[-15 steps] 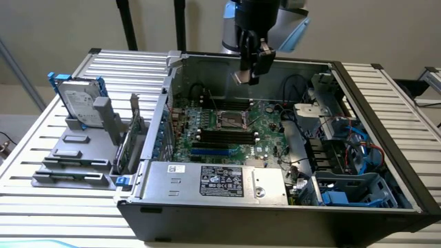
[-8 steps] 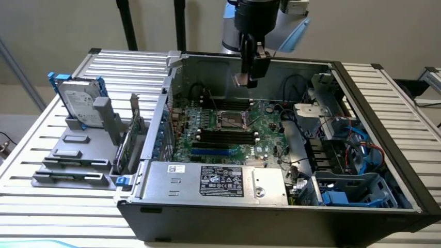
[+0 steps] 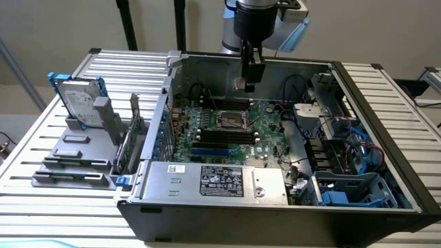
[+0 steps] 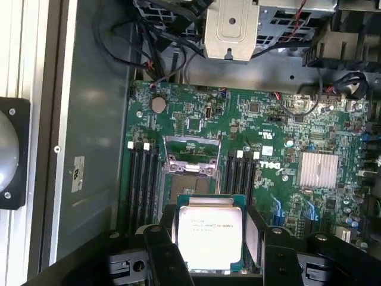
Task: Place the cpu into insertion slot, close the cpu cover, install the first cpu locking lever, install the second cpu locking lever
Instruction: 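Place the cpu into insertion slot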
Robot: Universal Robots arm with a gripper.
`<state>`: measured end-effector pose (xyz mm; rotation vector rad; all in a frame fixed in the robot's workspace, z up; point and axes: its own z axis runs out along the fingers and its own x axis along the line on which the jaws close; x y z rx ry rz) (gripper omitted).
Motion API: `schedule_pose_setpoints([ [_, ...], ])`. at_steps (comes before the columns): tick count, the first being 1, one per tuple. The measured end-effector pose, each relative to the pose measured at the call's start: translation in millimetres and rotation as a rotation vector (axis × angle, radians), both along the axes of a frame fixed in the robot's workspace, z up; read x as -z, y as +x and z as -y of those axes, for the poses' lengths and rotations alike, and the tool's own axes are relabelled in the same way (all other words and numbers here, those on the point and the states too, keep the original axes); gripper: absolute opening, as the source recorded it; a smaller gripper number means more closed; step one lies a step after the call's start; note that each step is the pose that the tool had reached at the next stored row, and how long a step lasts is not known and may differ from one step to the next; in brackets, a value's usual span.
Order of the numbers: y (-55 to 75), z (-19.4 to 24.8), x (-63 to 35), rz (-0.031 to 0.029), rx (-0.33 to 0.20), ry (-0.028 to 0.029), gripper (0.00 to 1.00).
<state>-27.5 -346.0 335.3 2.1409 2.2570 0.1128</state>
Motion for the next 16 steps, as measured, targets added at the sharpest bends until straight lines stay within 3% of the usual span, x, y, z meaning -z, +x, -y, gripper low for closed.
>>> schedule_pose_setpoints([
  [7,0.0,-7.2,12.8,-0.0054,0.025,0.0001,0.55],
  [16,0.0,-8.6,29.0,-0.0100,0.026,0.0001,0.55],
])
